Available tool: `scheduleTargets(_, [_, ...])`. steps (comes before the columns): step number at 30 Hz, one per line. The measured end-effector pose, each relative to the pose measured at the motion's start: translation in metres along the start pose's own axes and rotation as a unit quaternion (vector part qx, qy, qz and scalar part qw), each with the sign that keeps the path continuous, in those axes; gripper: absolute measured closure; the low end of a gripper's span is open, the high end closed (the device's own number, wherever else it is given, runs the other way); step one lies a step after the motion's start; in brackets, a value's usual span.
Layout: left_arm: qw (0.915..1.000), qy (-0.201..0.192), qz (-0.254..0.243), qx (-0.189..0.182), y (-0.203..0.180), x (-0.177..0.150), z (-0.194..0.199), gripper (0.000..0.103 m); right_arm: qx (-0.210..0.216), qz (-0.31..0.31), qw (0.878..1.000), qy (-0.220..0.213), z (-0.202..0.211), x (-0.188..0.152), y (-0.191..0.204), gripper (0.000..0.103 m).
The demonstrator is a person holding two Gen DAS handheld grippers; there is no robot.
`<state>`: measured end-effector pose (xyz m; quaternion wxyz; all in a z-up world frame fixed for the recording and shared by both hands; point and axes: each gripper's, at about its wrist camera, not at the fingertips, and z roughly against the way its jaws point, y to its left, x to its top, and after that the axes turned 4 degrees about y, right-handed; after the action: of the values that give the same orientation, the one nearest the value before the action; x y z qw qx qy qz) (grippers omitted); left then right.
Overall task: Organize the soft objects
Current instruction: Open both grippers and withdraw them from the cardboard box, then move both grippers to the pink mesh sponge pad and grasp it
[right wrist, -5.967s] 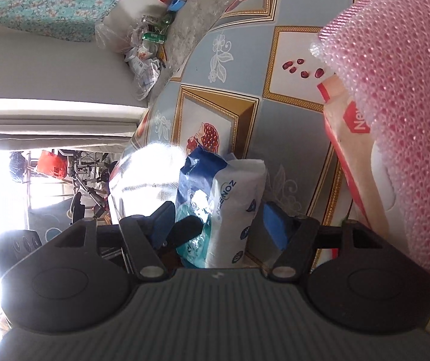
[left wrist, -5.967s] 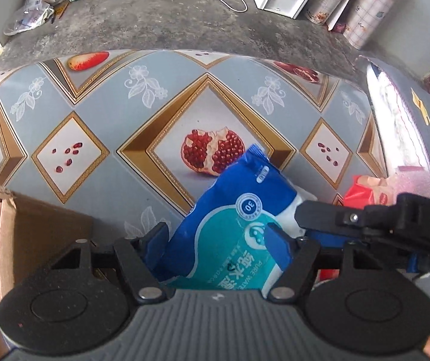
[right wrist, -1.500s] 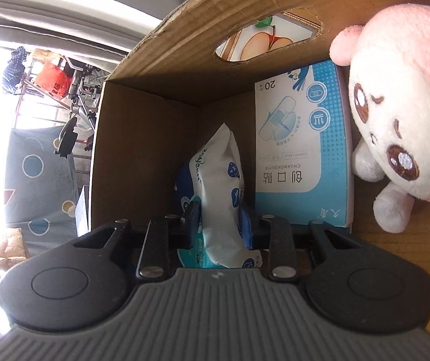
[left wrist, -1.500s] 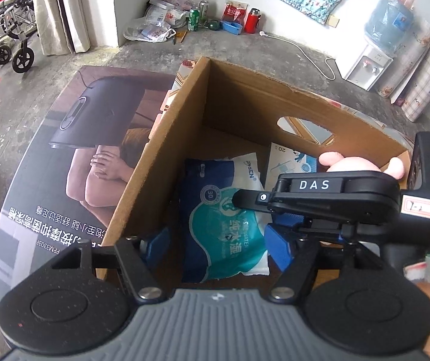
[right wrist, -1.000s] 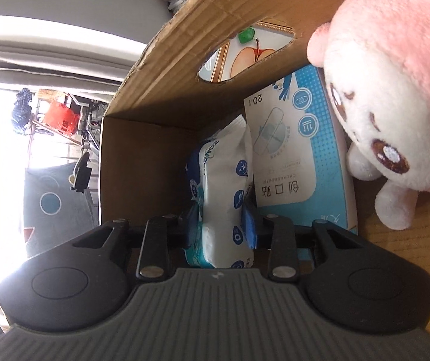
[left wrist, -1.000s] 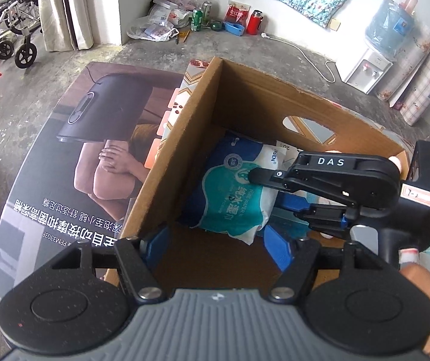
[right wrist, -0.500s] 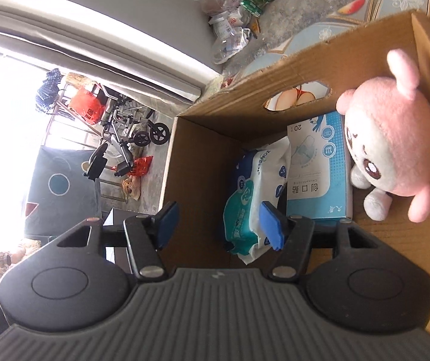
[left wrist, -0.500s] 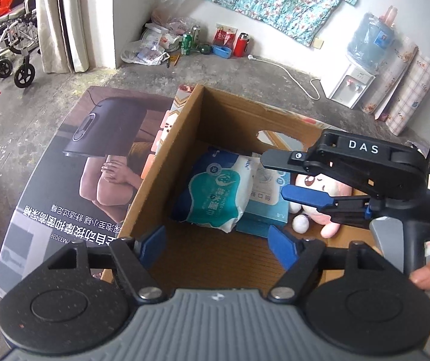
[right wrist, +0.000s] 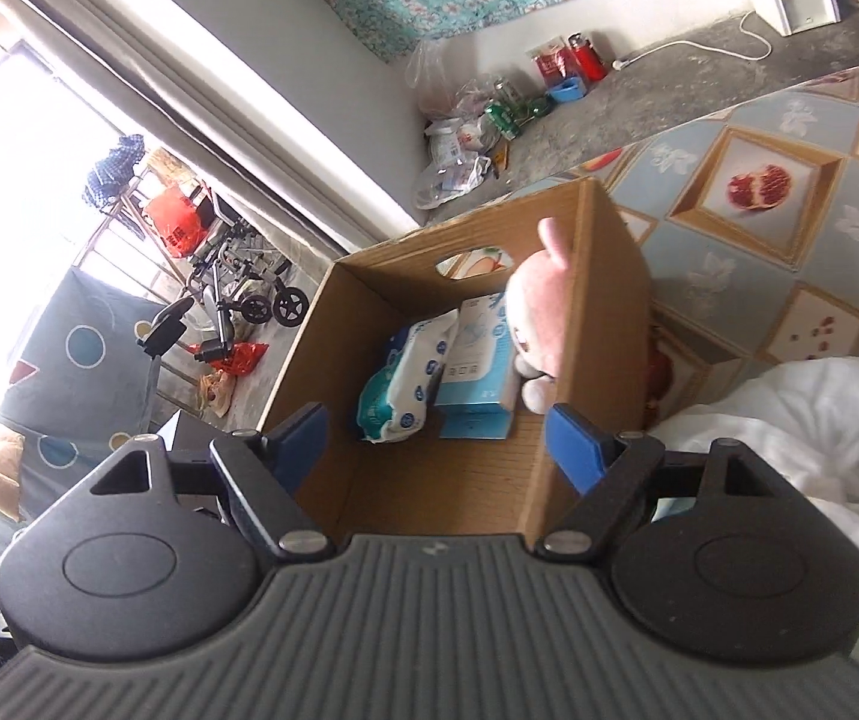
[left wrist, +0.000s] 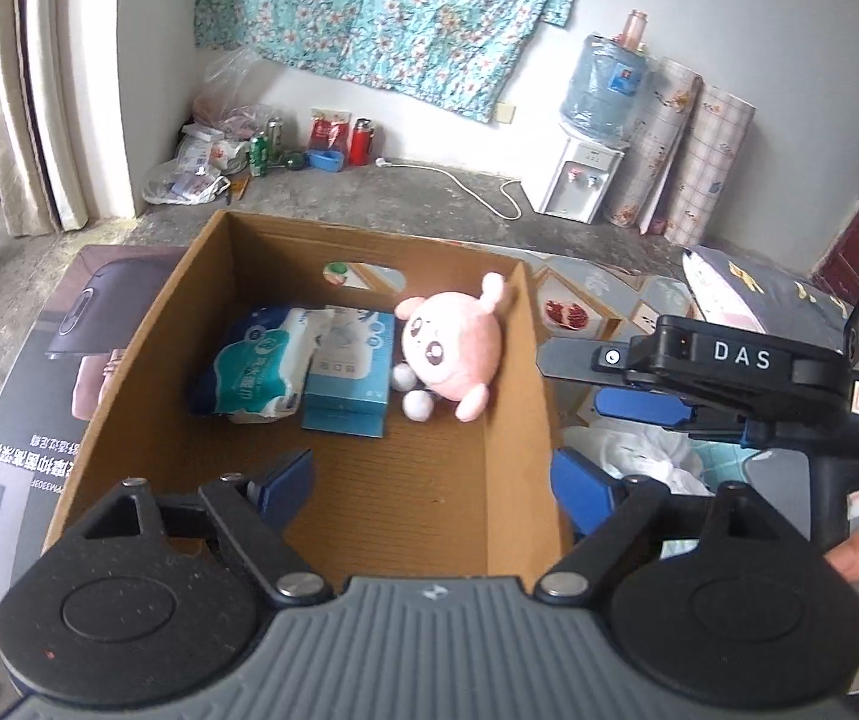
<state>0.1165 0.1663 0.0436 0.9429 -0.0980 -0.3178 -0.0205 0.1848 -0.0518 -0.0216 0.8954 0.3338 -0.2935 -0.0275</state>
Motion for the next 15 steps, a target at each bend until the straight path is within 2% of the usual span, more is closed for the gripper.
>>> scheduleTargets(11, [0.9949,-0.003,-0.078,-0.064,-0.111,-0.003,-0.026,0.016,-0.096,-0.003,0.993,-0.067,0.12,-0.016,-0.087,0.023])
scheduleTargets(15, [0.9918,-0.002,-0.107,-0.07,-0.151,0.001,-0.041,0.016,-0.117,-0.009,0.989,-0.091,0.152,-0.016,-0.111,0.023])
